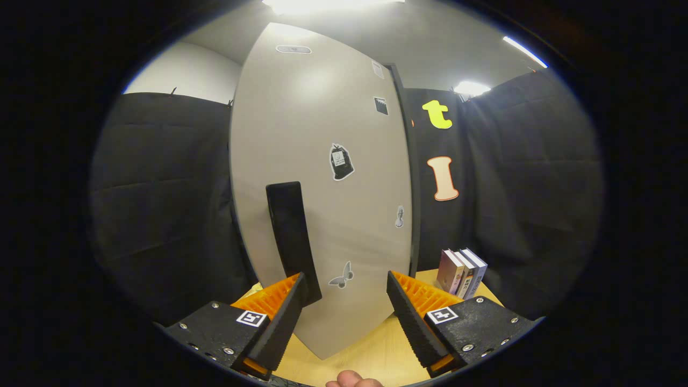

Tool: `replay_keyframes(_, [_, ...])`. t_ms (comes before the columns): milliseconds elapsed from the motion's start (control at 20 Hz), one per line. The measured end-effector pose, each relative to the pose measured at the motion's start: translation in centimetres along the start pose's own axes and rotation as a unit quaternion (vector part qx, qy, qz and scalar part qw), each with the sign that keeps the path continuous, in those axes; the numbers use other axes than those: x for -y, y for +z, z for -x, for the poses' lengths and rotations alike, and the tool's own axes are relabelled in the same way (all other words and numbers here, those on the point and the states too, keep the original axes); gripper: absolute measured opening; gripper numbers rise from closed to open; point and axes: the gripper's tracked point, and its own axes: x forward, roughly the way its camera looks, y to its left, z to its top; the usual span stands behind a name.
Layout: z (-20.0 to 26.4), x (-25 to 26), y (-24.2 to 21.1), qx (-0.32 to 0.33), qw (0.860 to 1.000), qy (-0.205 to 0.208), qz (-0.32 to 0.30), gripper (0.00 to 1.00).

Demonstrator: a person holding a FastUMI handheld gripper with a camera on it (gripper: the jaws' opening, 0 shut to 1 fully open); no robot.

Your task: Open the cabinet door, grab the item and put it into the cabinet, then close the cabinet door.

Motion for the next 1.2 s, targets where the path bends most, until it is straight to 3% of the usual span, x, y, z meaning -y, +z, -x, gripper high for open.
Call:
replay_keyframes(450, [0.0,-3.8,-1.6,-0.008,1.0,-0.005,0.008,0.93])
replay_keyframes(950, [-0.6,-2.7,-0.6,0.017,0.999,-0.038,0.034,0.94])
replay_keyframes(1200, [-2.7,-2.8,-0.6,0.017,0.999,-0.04,0.003,0.94])
